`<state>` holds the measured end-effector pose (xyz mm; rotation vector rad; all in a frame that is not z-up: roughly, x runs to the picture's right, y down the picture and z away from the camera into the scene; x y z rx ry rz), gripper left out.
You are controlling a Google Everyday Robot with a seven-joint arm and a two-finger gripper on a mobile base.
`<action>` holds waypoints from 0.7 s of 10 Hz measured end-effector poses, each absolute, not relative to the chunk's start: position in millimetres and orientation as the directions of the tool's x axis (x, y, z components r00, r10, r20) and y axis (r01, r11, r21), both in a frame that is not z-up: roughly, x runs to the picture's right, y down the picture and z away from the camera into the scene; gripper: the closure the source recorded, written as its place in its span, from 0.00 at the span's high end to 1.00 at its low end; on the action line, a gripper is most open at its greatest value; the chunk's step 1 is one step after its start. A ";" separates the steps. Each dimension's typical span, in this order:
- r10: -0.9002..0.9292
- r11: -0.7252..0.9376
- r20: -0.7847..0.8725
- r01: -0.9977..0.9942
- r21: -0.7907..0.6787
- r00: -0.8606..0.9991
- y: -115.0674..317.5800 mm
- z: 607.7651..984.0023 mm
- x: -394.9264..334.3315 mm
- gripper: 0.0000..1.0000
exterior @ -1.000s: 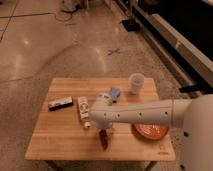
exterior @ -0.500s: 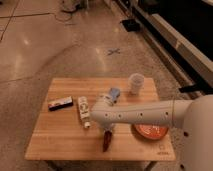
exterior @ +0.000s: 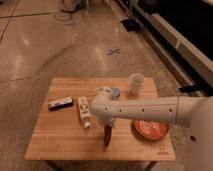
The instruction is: Place the pepper in the ceramic bowl
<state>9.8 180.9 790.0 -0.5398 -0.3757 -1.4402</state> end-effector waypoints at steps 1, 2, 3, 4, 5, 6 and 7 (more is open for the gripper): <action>-0.835 0.075 0.534 0.989 -0.128 0.132 163.5 787.0 9.7 0.06; -0.840 0.105 0.519 0.986 -0.131 0.159 147.2 786.6 9.1 0.06; -0.844 0.145 0.500 0.980 -0.139 0.196 127.1 788.3 11.5 0.06; -0.843 0.189 0.481 0.970 -0.153 0.240 107.6 791.0 19.4 0.06; -0.837 0.242 0.460 0.955 -0.172 0.295 86.8 794.7 32.7 0.06; -0.826 0.290 0.445 0.938 -0.191 0.346 71.0 798.3 46.6 0.06; -0.811 0.346 0.422 0.914 -0.213 0.405 52.6 803.6 67.7 0.06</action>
